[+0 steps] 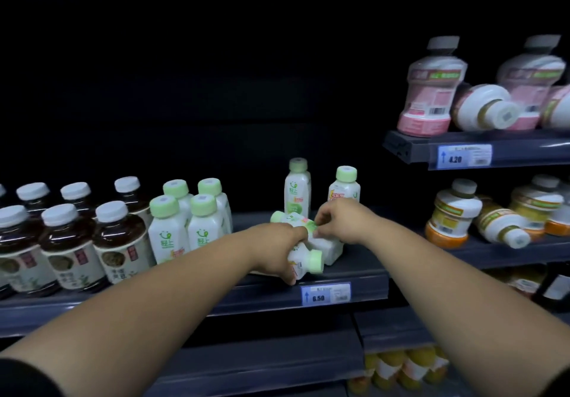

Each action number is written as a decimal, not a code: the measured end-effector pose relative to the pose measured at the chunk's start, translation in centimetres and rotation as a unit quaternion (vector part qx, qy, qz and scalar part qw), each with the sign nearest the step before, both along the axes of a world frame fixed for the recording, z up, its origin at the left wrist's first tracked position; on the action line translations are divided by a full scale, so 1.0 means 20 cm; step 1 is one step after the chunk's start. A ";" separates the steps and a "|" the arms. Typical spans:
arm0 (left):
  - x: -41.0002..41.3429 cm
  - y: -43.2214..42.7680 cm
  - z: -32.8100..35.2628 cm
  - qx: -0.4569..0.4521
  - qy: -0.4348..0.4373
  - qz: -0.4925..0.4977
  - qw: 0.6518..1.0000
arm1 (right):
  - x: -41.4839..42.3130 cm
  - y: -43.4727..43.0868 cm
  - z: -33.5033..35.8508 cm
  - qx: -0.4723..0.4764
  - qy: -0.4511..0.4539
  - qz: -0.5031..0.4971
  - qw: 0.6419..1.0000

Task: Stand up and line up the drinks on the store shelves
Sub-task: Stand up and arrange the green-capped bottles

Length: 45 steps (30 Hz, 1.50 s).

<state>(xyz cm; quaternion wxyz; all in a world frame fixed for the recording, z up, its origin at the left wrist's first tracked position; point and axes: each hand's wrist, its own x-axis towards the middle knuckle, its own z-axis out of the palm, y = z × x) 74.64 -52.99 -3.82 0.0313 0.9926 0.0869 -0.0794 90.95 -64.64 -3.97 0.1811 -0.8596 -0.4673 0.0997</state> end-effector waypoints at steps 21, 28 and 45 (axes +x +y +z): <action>-0.11 0.28 0.49 0.047 -0.082 0.117 0.989 | -0.16 0.00 -0.14 0.083 0.015 -0.114 0.990; -0.11 0.31 0.50 0.089 -0.073 0.115 0.987 | -0.27 0.00 -0.17 0.190 0.099 -0.133 0.968; -0.08 0.47 0.46 -0.049 -0.128 0.120 0.983 | -0.27 -0.08 0.00 0.177 0.262 0.012 0.949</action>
